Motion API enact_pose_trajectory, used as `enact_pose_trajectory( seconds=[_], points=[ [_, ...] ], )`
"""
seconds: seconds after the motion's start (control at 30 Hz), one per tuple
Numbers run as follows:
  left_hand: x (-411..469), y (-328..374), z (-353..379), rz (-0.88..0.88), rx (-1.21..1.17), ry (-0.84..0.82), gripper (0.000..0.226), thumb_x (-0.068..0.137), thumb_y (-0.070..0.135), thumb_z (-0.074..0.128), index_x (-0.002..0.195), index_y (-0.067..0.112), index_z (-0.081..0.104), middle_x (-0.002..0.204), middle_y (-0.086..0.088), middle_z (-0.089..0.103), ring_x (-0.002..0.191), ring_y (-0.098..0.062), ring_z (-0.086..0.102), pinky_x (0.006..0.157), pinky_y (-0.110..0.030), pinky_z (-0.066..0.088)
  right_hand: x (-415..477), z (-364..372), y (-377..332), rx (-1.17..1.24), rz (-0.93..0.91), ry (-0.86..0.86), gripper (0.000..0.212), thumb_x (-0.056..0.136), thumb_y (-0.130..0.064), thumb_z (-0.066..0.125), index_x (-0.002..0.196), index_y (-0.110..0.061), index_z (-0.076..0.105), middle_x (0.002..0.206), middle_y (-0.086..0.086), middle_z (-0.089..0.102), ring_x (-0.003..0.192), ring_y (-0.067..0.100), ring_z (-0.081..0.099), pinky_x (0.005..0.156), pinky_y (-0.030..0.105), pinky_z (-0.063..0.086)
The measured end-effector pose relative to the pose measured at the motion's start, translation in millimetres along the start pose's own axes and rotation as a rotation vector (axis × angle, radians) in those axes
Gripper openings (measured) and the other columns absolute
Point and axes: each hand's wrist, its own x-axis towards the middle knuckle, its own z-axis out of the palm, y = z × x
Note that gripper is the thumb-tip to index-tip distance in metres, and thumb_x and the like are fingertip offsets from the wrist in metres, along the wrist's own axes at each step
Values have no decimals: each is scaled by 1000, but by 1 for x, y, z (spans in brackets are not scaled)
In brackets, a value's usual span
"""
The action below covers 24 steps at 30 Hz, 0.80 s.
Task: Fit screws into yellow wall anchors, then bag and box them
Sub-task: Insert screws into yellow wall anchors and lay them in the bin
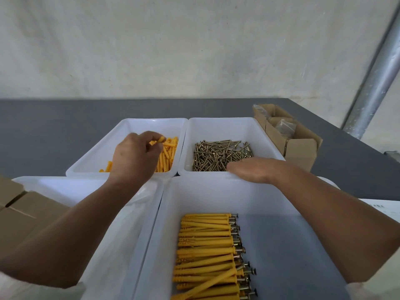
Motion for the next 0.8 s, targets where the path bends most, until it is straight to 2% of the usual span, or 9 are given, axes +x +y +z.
enact_pose_trajectory(
  seconds=[0.07, 0.17, 0.23, 0.3, 0.37, 0.47, 0.57, 0.67, 0.8],
  points=[
    [3, 2, -1, 18, -109, 53, 19, 96, 25, 55, 107, 26, 71, 80, -5, 62, 58, -15, 52, 61, -26, 40, -1, 0, -1, 11, 5, -14, 31, 96, -44, 33, 79, -26, 52, 91, -4, 52, 84, 11, 46, 79, 32, 32],
    [2, 10, -5, 17, -415, 109, 18, 96, 19, 56, 96, 31, 70, 61, 8, 56, 46, -5, 43, 51, -22, 40, -3, 0, 0, 15, 16, 0, 32, 95, -47, 33, 89, -25, 57, 108, 0, 53, 98, 18, 49, 83, 34, 33],
    [0, 17, -8, -31, -596, 98, 20, 96, 17, 57, 94, 32, 69, 71, 5, 61, 61, -8, 52, 62, -23, 48, -3, 2, 1, -21, 5, 38, 33, 94, -49, 33, 78, -27, 52, 102, -1, 53, 97, 19, 49, 79, 33, 34],
    [-2, 24, -10, -93, -736, 30, 19, 97, 15, 57, 95, 29, 69, 83, -4, 65, 77, -17, 61, 75, -30, 54, -4, 3, 1, -55, -10, 93, 36, 92, -49, 35, 70, -24, 48, 86, -3, 54, 85, 18, 51, 69, 32, 35],
    [-5, 30, -9, -146, -831, -54, 18, 97, 13, 56, 95, 25, 69, 82, -5, 67, 79, -16, 67, 74, -30, 58, -4, 3, 2, -14, -33, 143, 37, 89, -46, 40, 64, -20, 42, 70, -2, 48, 67, 17, 46, 61, 32, 31],
    [-10, 34, -6, -226, -884, -174, 14, 98, 14, 56, 97, 18, 69, 82, -6, 68, 76, -16, 69, 66, -26, 58, -9, 1, 2, 111, -80, 166, 30, 86, -32, 46, 63, -17, 34, 66, 1, 38, 63, 17, 34, 62, 36, 25],
    [-13, 34, -1, -295, -893, -260, 11, 97, 14, 58, 99, 12, 69, 83, -7, 69, 75, -16, 68, 62, -26, 57, -12, -1, 4, 65, -189, 166, 20, 90, -17, 49, 78, -3, 58, 79, 12, 53, 73, 17, 43, 64, 32, 30],
    [-15, 33, 2, -331, -899, -314, 12, 97, 14, 58, 100, 8, 68, 80, -5, 70, 74, -15, 68, 60, -25, 57, -15, -1, 11, 181, -269, 200, 15, 91, -18, 58, 84, -20, 71, 73, -12, 61, 70, 4, 51, 59, 20, 33],
    [-15, 30, 2, -335, -886, -382, 14, 97, 13, 57, 104, 8, 68, 74, -2, 71, 69, -13, 69, 60, -25, 56, -10, 1, 17, 282, -338, 291, 12, 89, -24, 67, 79, -22, 72, 80, -12, 67, 73, 3, 56, 66, 20, 41]
  ],
)
